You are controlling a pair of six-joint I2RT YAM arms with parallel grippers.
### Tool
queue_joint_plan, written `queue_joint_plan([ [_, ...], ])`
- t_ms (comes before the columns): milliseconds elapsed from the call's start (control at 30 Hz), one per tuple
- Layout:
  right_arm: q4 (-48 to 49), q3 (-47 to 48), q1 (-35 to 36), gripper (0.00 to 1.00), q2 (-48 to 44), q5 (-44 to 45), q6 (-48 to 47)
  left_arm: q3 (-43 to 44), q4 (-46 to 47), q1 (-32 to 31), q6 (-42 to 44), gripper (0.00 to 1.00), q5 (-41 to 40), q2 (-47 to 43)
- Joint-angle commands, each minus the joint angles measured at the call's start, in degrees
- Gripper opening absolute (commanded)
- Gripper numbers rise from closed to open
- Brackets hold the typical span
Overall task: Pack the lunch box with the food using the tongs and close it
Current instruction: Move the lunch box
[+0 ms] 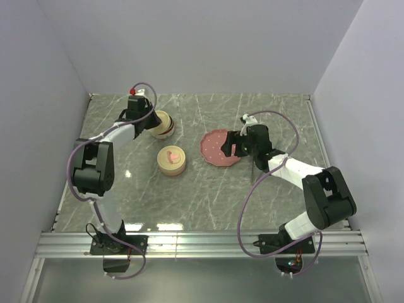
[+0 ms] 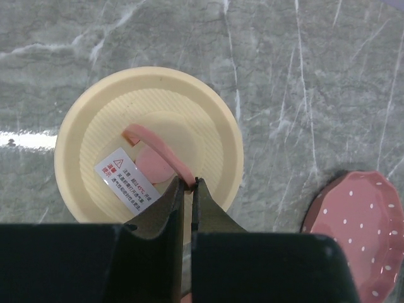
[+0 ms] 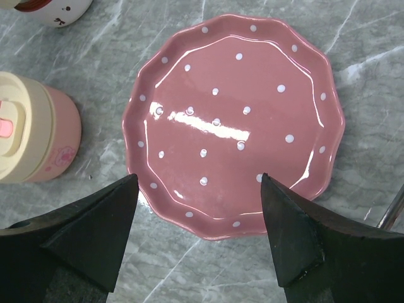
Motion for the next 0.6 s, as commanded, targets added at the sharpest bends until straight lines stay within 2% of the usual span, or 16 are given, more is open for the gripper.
queue_joint_plan([
  [0,1.4,0.3,0.4,0.85,-1.0,0.8,-0.6,3.4,1.2,-0.1,0.4,0.00,1.3,1.3],
  [333,1.4,0.7,0.2,0.85,-0.5,1.1,-0.7,7.7,-1.7,-1.7,1.3,0.00,0.0,4.9],
  [567,1.4,0.8,0.2,0.85,0.0,1.0,-0.9,3.8,-0.6,-2.6,0.8,0.00,-1.1,3.7],
])
